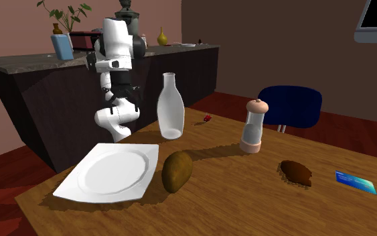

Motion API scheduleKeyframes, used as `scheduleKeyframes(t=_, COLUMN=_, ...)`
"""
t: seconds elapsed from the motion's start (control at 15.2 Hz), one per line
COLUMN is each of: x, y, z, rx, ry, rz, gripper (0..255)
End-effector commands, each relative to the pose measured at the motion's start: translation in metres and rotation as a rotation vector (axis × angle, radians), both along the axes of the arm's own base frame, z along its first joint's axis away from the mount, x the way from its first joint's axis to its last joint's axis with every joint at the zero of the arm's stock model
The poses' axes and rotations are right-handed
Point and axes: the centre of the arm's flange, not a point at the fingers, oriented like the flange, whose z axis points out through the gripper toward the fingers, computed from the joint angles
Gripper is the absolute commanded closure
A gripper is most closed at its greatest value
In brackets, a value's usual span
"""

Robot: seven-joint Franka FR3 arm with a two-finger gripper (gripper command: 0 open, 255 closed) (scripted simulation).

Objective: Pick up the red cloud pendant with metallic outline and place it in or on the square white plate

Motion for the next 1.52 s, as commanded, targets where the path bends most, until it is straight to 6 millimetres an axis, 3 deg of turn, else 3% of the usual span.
scheduleKeyframes(t=0.0, x=0.000, y=0.000, z=0.000, rx=0.000, ry=0.000, rz=0.000, gripper=0)
scheduleKeyframes(t=0.73, x=0.026, y=0.153, z=-0.002, rx=-0.177, ry=-0.091, rz=0.239, gripper=0)
scheduleKeyframes(t=1.45, x=0.016, y=0.306, z=-0.030, rx=-0.353, ry=-0.182, rz=0.479, gripper=0)
